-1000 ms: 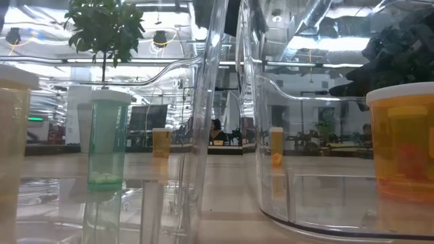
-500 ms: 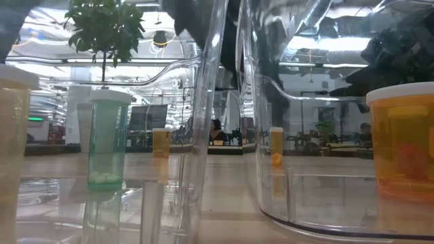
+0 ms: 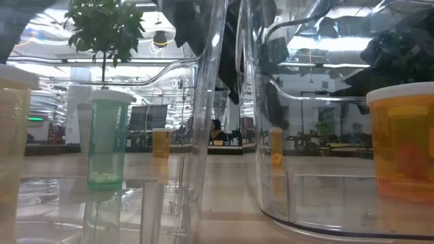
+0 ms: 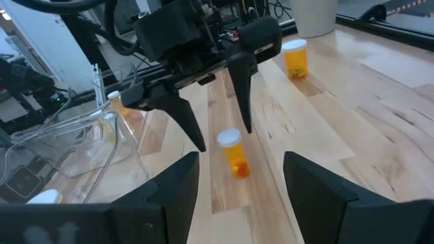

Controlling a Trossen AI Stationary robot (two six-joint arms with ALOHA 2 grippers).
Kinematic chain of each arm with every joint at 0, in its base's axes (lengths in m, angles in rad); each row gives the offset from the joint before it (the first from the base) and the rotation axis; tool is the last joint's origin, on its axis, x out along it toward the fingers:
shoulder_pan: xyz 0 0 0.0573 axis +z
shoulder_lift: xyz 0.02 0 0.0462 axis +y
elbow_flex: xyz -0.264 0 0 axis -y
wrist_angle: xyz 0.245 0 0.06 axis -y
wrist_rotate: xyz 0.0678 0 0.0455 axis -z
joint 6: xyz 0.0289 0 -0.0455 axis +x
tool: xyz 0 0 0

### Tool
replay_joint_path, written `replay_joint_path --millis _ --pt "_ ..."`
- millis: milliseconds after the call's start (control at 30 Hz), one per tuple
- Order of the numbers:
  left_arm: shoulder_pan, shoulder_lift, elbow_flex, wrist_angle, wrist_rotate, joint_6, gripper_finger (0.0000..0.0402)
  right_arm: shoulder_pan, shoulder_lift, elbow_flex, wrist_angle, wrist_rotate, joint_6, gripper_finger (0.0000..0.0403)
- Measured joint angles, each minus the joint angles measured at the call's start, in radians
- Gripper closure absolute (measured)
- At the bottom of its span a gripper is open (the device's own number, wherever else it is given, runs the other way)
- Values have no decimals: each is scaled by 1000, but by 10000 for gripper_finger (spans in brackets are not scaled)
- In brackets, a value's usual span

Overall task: Pick and place medicine bottles into bin by pill shape (circle, oval)
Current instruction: Put the orange capsule bottle into the right transparent bin

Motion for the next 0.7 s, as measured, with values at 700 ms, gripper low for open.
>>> replay_joint_path --millis 700 --pt "4 4 0 -25 40 11 259 0 0 0 0 0 0 178"
